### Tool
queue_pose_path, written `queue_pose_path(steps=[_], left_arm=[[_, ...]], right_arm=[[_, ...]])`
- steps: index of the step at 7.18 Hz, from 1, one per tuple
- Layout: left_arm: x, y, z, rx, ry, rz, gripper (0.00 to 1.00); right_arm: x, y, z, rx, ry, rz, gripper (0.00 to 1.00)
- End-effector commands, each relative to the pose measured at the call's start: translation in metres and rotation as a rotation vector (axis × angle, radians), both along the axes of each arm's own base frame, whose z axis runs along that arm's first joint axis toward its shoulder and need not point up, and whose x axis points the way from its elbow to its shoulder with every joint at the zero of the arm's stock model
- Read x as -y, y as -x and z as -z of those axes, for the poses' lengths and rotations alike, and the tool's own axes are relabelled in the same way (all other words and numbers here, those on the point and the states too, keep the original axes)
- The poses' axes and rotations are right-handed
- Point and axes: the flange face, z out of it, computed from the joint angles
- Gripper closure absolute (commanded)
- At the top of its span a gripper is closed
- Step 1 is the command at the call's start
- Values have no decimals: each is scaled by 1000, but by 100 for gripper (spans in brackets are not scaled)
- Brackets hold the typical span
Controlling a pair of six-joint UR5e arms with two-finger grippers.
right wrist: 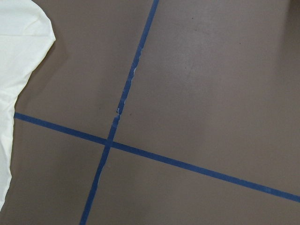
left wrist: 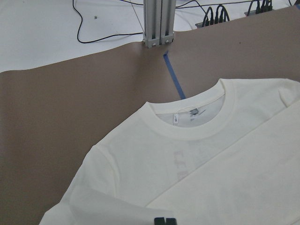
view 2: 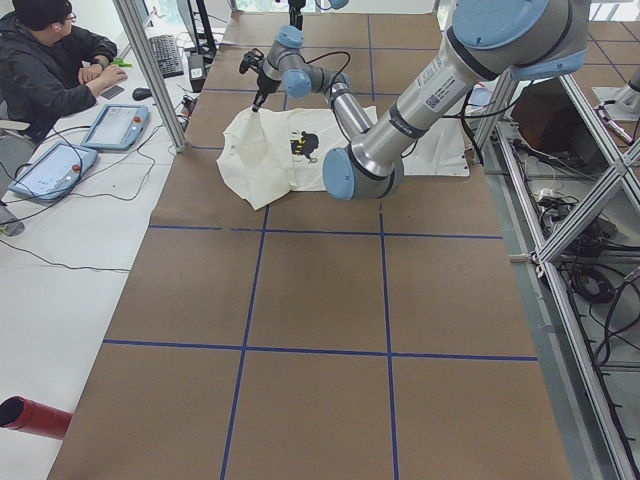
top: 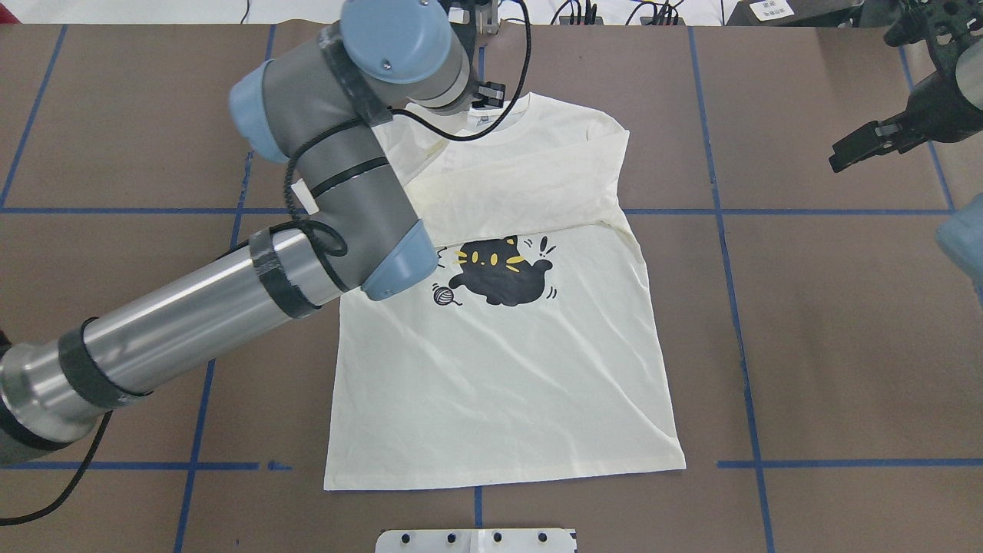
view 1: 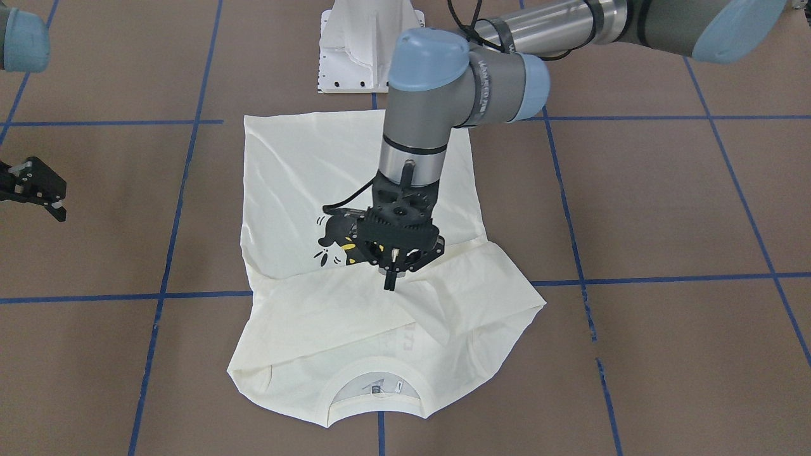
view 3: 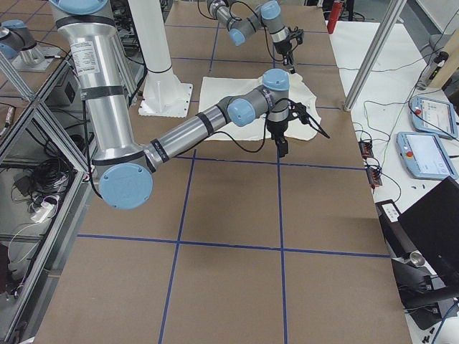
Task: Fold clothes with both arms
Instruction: 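Fold the sleeve with the left gripper across the shirt body and release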
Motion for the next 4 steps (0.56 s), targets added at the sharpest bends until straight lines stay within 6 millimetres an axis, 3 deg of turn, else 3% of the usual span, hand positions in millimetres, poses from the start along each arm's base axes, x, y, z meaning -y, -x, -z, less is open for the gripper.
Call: queue_pose_path(steps=[1,3,4], left_arm=[[-40,-94,-11,-13,-58,-61,100],[-95,-149,-22,-4,-184,-149,100],[-108,-166,-24,-31,-218,-160,100]], right_arm=[[-1,0,1,2,2,-4,0],[-1,0,1,3,8,-10,0],[-1,0,1,3,8,-10,0]])
